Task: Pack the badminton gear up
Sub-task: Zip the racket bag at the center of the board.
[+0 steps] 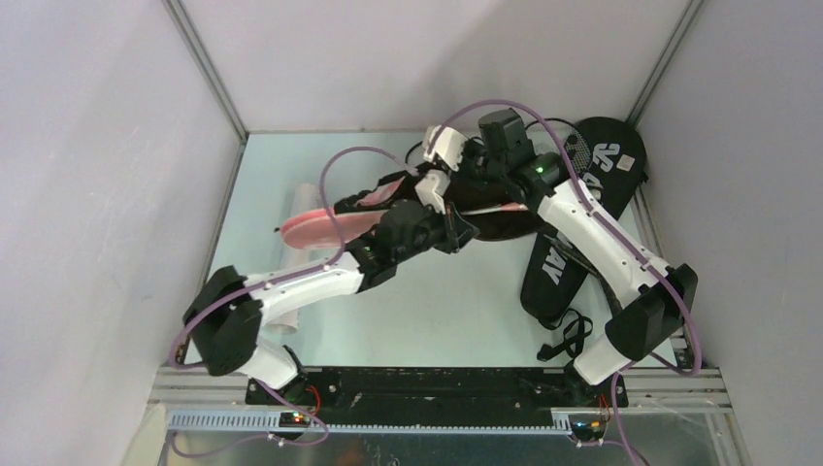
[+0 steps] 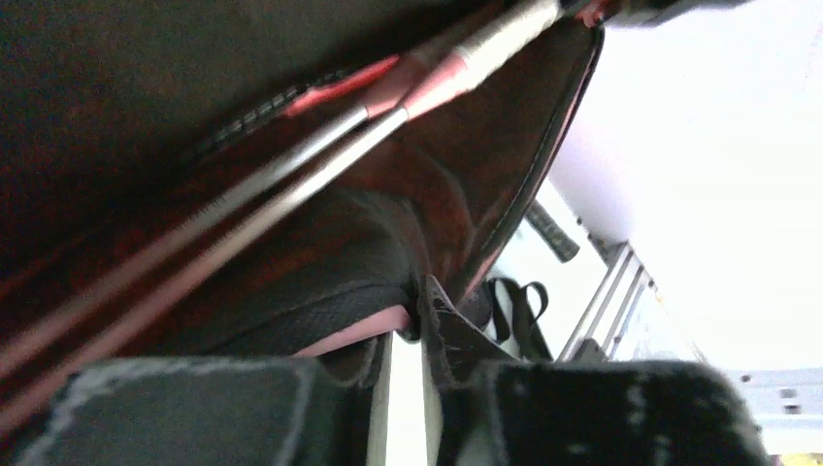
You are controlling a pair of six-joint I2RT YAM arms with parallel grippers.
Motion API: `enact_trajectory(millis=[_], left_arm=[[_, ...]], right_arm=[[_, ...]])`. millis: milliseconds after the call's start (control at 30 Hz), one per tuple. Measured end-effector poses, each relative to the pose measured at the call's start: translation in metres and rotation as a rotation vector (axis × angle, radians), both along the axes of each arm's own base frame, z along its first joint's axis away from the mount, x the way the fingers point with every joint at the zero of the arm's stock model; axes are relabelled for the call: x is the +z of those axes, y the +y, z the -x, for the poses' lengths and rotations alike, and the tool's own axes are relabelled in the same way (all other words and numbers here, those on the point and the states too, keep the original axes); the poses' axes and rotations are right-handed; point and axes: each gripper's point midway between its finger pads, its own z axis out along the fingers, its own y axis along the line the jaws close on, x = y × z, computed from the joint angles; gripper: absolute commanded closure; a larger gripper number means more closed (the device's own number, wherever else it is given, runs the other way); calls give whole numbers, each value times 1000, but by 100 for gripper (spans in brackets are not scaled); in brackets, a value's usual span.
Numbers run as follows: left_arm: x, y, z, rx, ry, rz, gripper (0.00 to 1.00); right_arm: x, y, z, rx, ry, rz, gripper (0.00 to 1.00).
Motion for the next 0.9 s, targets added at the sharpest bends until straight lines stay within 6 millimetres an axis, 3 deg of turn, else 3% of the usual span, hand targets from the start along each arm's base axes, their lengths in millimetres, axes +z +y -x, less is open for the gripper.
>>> enact_trajectory(millis=[33, 100, 133, 200, 267, 333, 400, 500, 600, 667, 767, 900], left_arm=[[-11, -5, 0, -12, 15, -25, 60], [-32, -12, 4, -46, 38, -90, 29], [-40, -13, 9, -65, 41, -126, 8], [-55, -11, 21, -110, 43, -209, 1], [-65, -6, 32, -168, 18, -305, 0], [-61, -6, 52, -271, -65, -383, 0], [-38, -6, 76, -382, -192, -429, 0], [18, 2, 97, -481, -433, -437, 0], [73, 26, 94, -475, -664, -470, 0], [96, 44, 88, -458, -791, -537, 0], [109, 68, 78, -477, -957, -688, 0], [103, 98, 69, -595, -1047, -900, 0]], right_arm=[[-9, -8, -2, 7, 5, 21, 100], [-29, -23, 0, 36, 35, 44, 100], [-39, -28, 3, 60, 60, 43, 100], [-53, -35, 12, 117, 109, 29, 100], [-59, -43, 18, 162, 140, 8, 100], [-61, -51, 15, 176, 140, 0, 100], [-63, -61, 12, 189, 138, 3, 100], [-66, -64, 18, 239, 147, 11, 100], [-72, -62, 29, 300, 169, 21, 100], [-76, -62, 35, 327, 182, 24, 100], [-78, -64, 44, 351, 199, 9, 100], [-71, -70, 45, 348, 184, -17, 100]])
